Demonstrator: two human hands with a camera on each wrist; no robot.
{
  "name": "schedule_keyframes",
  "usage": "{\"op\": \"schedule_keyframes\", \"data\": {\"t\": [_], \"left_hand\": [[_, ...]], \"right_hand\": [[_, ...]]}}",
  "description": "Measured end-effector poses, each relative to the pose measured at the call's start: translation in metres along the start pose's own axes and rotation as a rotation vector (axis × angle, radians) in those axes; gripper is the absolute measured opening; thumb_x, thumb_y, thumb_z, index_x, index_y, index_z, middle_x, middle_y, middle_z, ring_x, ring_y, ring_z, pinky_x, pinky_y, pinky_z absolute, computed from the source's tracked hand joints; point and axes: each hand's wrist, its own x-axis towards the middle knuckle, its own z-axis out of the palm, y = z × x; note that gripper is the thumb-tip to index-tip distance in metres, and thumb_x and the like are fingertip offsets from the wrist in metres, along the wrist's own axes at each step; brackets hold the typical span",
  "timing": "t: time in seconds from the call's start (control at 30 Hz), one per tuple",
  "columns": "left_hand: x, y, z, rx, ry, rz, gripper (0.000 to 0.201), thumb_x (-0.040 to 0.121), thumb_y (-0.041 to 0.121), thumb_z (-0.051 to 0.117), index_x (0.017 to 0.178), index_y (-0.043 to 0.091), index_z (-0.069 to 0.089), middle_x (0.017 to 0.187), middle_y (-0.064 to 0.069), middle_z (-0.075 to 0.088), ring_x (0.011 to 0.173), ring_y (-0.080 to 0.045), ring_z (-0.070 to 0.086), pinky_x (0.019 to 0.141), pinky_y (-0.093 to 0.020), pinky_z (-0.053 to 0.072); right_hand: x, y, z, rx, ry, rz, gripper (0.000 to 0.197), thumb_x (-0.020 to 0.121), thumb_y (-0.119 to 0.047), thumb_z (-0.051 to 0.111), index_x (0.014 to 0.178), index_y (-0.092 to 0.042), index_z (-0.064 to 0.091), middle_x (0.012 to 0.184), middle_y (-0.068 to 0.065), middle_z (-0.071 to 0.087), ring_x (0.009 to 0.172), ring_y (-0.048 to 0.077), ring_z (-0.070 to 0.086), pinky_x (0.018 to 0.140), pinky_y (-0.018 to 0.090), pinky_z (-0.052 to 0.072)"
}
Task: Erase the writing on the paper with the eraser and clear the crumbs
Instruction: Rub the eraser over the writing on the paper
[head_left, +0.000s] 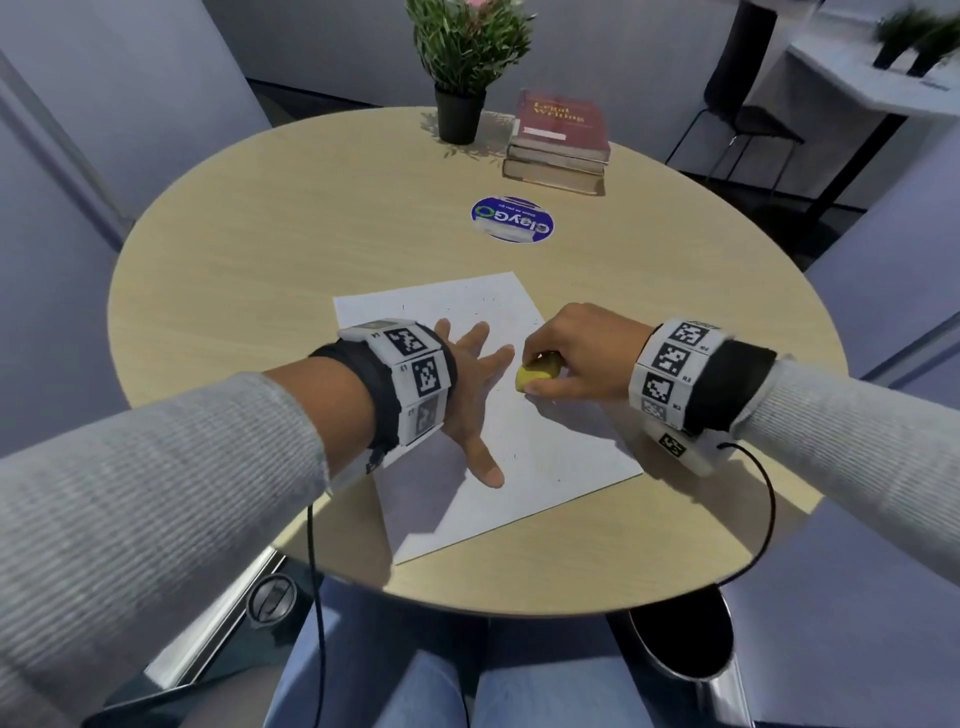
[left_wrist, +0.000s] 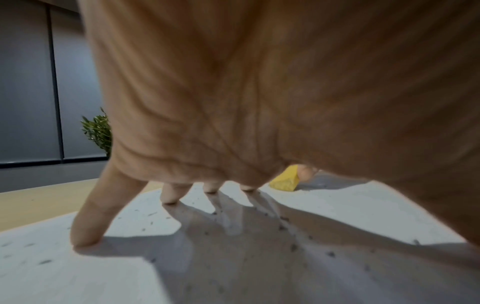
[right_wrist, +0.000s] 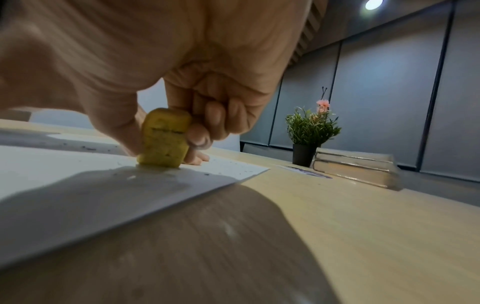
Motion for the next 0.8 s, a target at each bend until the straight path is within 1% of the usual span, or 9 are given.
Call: {"op": "schedule_keyframes", "data": {"t": [0.1,0.23,0.3,0.4,0.47,0.57,0.7,0.73,0.8], "left_hand": [[0.002,0.002,0.001,-0.011,-0.016,-0.010,0.141,0.061,0.078,0.072,0.153,0.032,-0.024,0.162,-0.004,-0.029,0.147,-0.040,-0.023,0.116,-0.063,0.003],[0.002,0.005,-0.001,0.002,-0.036,-0.031,0.142,0.061,0.078,0.072,0.153,0.032,-0.026,0.160,-0.003,-0.031,0.147,-0.039,-0.025,0.116,-0.063,0.001],[0.002,0.004,0.000,-0.009,-0.043,-0.038,0.145,0.057,0.080,0.073,0.152,0.035,-0.027,0.160,-0.001,-0.032,0.147,-0.039,-0.024,0.116,-0.064,0.003],[0.004,0.000,0.001,-0.026,-0.024,-0.019,0.146,0.055,0.081,0.073,0.153,0.035,-0.025,0.161,-0.001,-0.030,0.147,-0.038,-0.024,0.115,-0.065,0.005],[0.004,0.000,0.003,-0.019,-0.020,-0.021,0.145,0.055,0.081,0.073,0.153,0.035,-0.024,0.161,-0.001,-0.029,0.147,-0.039,-0.023,0.115,-0.066,0.005],[0.004,0.002,0.002,-0.016,-0.025,-0.032,0.145,0.055,0.080,0.073,0.153,0.035,-0.024,0.161,-0.001,-0.030,0.147,-0.040,-0.023,0.115,-0.065,0.005],[0.005,0.001,0.003,-0.017,-0.009,-0.031,0.144,0.056,0.081,0.072,0.153,0.035,-0.023,0.162,-0.001,-0.028,0.148,-0.038,-0.022,0.115,-0.065,0.005],[0.006,0.002,0.004,-0.012,-0.011,-0.035,0.144,0.055,0.082,0.072,0.153,0.036,-0.024,0.162,-0.001,-0.028,0.148,-0.038,-0.022,0.115,-0.065,0.004],[0.007,0.002,0.004,-0.007,-0.014,-0.043,0.145,0.055,0.082,0.072,0.153,0.036,-0.024,0.161,-0.001,-0.029,0.148,-0.039,-0.023,0.115,-0.065,0.003]], "right_hand": [[-0.009,-0.008,0.003,-0.012,0.021,-0.037,0.035,0.083,-0.049,0.057,0.087,-0.016,0.067,0.071,0.001,0.066,0.065,0.023,0.059,0.061,0.033,0.049],[-0.031,-0.035,0.005,0.098,-0.129,-0.271,0.040,0.084,-0.054,0.051,0.092,-0.019,0.068,0.079,-0.004,0.067,0.066,0.015,0.059,0.063,0.027,0.047],[-0.022,-0.023,0.001,0.092,-0.109,-0.216,0.041,0.084,-0.053,0.053,0.099,-0.019,0.070,0.084,-0.003,0.070,0.070,0.016,0.061,0.067,0.028,0.050],[-0.011,0.004,-0.003,0.025,0.036,-0.020,0.045,0.082,-0.056,0.053,0.097,-0.018,0.070,0.083,0.000,0.071,0.071,0.021,0.062,0.070,0.036,0.053],[-0.022,-0.010,0.000,0.032,0.018,-0.085,0.045,0.080,-0.056,0.050,0.093,-0.018,0.070,0.080,-0.001,0.070,0.068,0.019,0.061,0.067,0.033,0.052],[-0.039,-0.036,0.006,0.140,-0.097,-0.244,0.036,0.084,-0.050,0.055,0.094,-0.019,0.070,0.081,-0.004,0.069,0.068,0.014,0.059,0.066,0.027,0.048],[-0.018,0.002,-0.007,0.071,0.020,0.003,0.037,0.083,-0.049,0.059,0.094,-0.017,0.072,0.082,0.000,0.072,0.071,0.019,0.063,0.070,0.034,0.052],[-0.019,0.002,-0.006,0.078,0.030,0.006,0.040,0.082,-0.051,0.056,0.093,-0.017,0.072,0.081,0.000,0.072,0.070,0.020,0.064,0.069,0.034,0.053],[-0.030,-0.019,-0.002,0.113,-0.007,-0.132,0.044,0.080,-0.054,0.050,0.091,-0.018,0.072,0.078,-0.002,0.071,0.066,0.017,0.062,0.065,0.029,0.051]]}}
